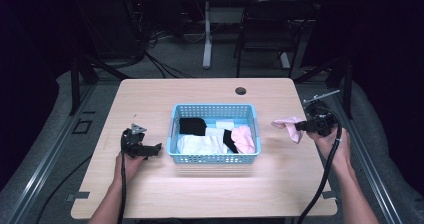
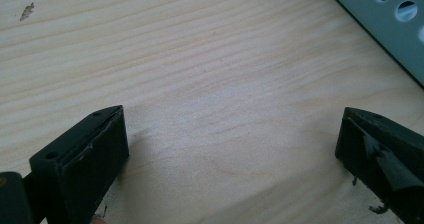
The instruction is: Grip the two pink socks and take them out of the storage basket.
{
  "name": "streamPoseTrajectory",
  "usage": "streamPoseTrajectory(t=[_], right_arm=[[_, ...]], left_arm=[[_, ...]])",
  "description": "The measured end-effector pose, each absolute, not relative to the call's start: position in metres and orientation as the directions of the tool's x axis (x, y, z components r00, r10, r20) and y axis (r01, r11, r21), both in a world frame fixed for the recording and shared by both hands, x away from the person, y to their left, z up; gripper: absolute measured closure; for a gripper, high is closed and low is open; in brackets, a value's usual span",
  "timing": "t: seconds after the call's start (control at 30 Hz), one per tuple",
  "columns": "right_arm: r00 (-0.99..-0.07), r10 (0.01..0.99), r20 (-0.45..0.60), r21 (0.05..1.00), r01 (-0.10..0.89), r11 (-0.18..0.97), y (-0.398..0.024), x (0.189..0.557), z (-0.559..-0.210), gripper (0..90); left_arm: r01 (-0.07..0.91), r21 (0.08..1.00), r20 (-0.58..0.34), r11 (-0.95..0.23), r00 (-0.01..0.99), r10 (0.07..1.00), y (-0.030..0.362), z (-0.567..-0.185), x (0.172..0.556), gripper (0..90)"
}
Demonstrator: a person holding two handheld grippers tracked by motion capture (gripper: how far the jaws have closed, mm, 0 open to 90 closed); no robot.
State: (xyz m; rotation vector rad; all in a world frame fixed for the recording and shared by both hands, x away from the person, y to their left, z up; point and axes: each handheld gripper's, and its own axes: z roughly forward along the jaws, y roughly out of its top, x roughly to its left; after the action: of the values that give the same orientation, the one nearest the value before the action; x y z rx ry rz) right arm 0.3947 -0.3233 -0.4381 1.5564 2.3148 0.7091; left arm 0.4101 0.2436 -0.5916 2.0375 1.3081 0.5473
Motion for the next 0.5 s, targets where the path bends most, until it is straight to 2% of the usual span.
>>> streamPoseTrajectory(t=[0.23, 0.5], right_arm=[[-0.350, 0.934, 0.063, 0.468, 0.837, 0.282, -0.339, 0.398, -0.472, 85.0], [-0.349, 0.934, 0.071, 0.345, 0.888, 0.305, -0.336, 0.403, -0.515, 84.9]], left_arm=[[0.641, 0.712, -0.001, -0.288, 0.411, 0.912, 0.243, -0.592, 0.410, 0.5], [0.641, 0.712, -0.001, -0.288, 0.411, 0.912, 0.243, -0.592, 0.410, 0.5]])
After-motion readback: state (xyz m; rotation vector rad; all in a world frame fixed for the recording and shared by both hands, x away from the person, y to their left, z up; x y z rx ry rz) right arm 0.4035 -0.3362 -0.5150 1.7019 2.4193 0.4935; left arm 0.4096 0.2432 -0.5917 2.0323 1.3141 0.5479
